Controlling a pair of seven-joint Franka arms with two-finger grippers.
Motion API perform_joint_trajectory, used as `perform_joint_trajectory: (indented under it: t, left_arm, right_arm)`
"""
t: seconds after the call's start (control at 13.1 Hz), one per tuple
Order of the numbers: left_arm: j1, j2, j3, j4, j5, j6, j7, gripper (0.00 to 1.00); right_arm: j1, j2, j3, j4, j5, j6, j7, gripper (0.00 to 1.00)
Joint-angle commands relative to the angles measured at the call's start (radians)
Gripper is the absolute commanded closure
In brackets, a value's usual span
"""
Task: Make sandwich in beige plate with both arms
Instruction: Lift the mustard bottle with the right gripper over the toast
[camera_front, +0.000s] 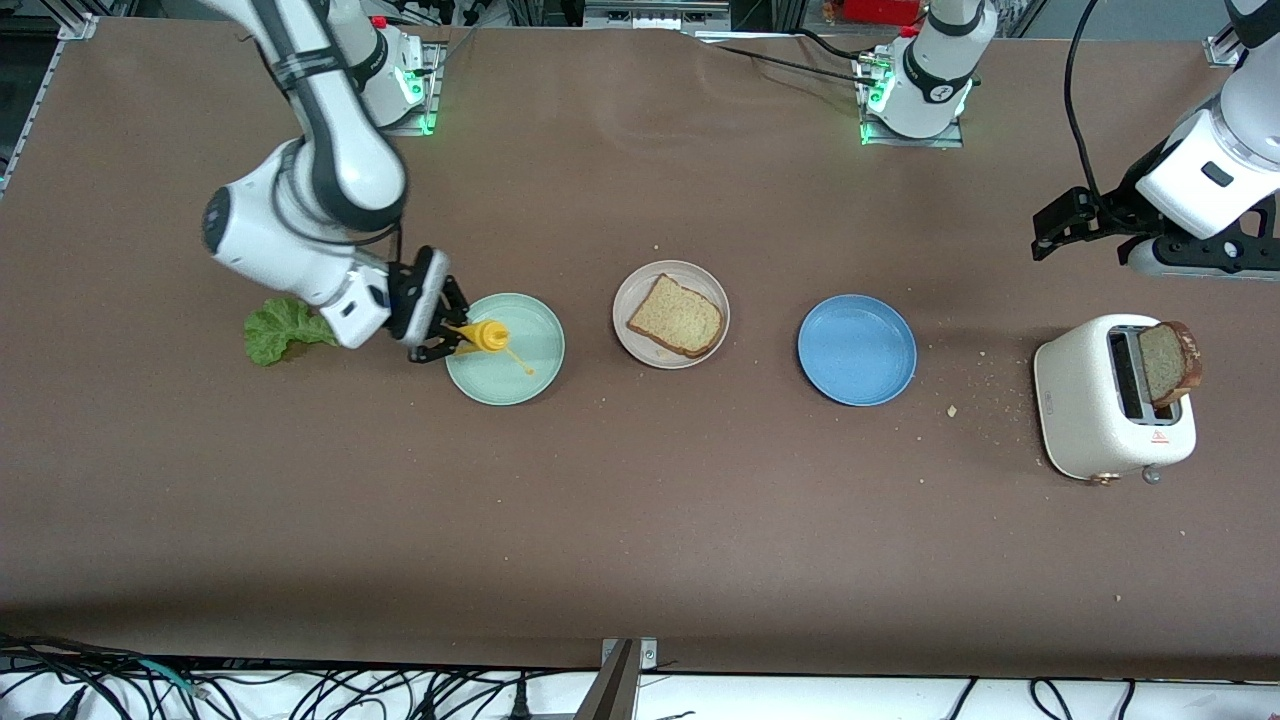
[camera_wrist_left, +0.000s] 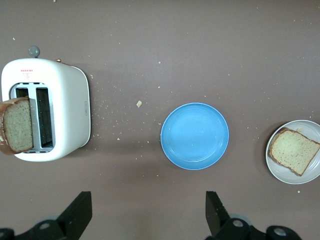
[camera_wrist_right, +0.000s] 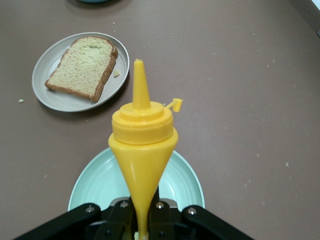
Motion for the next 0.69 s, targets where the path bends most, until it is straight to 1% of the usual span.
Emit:
perform_joint_trajectory:
  t: [0.0,0.08,0.15,0.31,0.38,0.46,0.61]
  left_arm:
    - [0.003,-0.007,0.004,-0.001,-0.024,-0.008,-0.004,0.00]
    - [0.003,-0.007,0.004,-0.001,-0.024,-0.008,-0.004,0.00]
    - [0.003,-0.005,0.004,-0.001,-0.024,-0.008,-0.004,0.00]
    - [0.003,-0.007,0.004,-0.001,-0.024,-0.008,-0.004,0.00]
    - [0.003,-0.007,0.004,-0.001,-0.024,-0.008,-0.004,0.00]
    - [0.003,-0.007,0.004,-0.001,-0.024,-0.008,-0.004,0.00]
    - [0.003,-0.007,0.004,-0.001,-0.024,-0.008,-0.004,0.00]
  right_arm:
    - [0.141,-0.014,-0.008,-0.013,-0.172,0.146,0.221,1.00]
    - [0.175,-0.008,-0.008,-0.011,-0.276,0.171,0.325,1.00]
    - [0.210,0.006,-0.009,0.012,-0.409,0.177,0.446,1.00]
    - [0.242,0.023,-0.008,0.047,-0.688,0.155,0.678,1.00]
    - [0.259,0.035,-0.008,0.073,-0.808,0.121,0.764,1.00]
    - [0.279,0.061,-0.008,0.123,-0.911,0.051,0.833,1.00]
    - [0.333,0.119,-0.009,0.261,-1.083,-0.162,0.973,1.00]
